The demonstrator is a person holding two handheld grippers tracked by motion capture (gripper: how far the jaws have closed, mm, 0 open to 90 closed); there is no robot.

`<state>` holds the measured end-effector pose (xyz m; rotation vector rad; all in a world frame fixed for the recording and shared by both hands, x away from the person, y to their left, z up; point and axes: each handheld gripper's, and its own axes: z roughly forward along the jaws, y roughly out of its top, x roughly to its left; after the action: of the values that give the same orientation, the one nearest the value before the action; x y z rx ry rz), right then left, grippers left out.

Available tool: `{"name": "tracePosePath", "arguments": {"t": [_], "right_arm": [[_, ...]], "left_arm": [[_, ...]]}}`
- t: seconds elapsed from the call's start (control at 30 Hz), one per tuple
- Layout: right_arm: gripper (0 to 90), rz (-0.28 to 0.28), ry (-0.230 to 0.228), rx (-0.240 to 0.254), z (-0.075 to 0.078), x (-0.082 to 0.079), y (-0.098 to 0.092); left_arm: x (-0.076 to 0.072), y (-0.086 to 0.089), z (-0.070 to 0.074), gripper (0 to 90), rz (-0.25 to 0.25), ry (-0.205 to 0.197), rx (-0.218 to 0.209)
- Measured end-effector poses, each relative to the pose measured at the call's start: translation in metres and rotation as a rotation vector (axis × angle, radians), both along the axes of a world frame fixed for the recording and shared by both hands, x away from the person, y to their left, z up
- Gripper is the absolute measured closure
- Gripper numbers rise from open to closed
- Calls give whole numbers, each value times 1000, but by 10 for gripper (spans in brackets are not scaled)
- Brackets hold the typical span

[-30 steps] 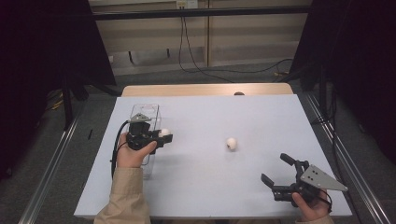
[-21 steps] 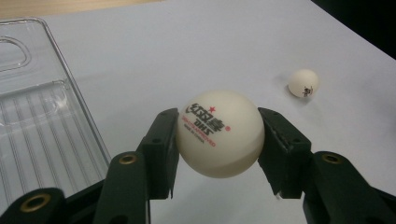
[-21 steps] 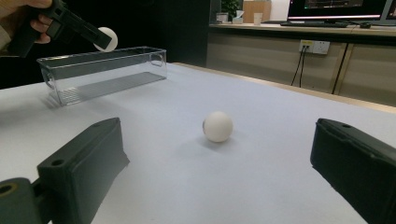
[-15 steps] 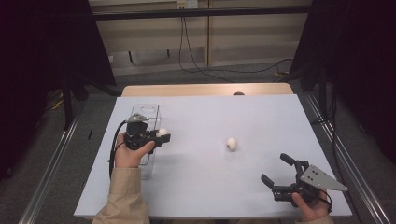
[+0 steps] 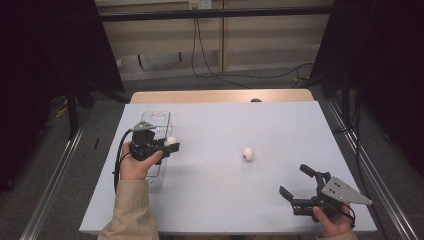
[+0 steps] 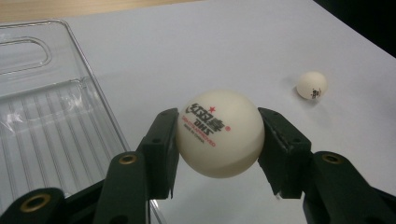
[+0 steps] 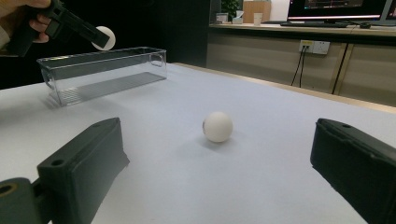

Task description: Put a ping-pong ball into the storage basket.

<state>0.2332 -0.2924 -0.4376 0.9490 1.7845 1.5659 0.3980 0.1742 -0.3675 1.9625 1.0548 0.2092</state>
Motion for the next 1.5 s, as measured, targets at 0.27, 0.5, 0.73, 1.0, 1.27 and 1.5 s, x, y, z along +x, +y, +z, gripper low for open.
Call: {"name": "tracePosePath", "arguments": {"t": [0.27,0.5,0.73,1.0,1.27,1.5], "right_arm": [[24,1,0,0,0,0,0],[24,1,2,1,0,0,0],[24,2,5,2,0,0,1],[24,1,3,1,0,0,0],[24,1,3,1,0,0,0],[24,1,2,1,0,0,0]], "left_arm": [[0,5,0,510,12,-4,10],[0,10,1,510,28,-9,3],[0,15,1,510,39,-14,5],[0,17,1,510,41,-17,9],[0,17,1,510,48,-16,14],[0,20,1,509,54,-22,28]]}}
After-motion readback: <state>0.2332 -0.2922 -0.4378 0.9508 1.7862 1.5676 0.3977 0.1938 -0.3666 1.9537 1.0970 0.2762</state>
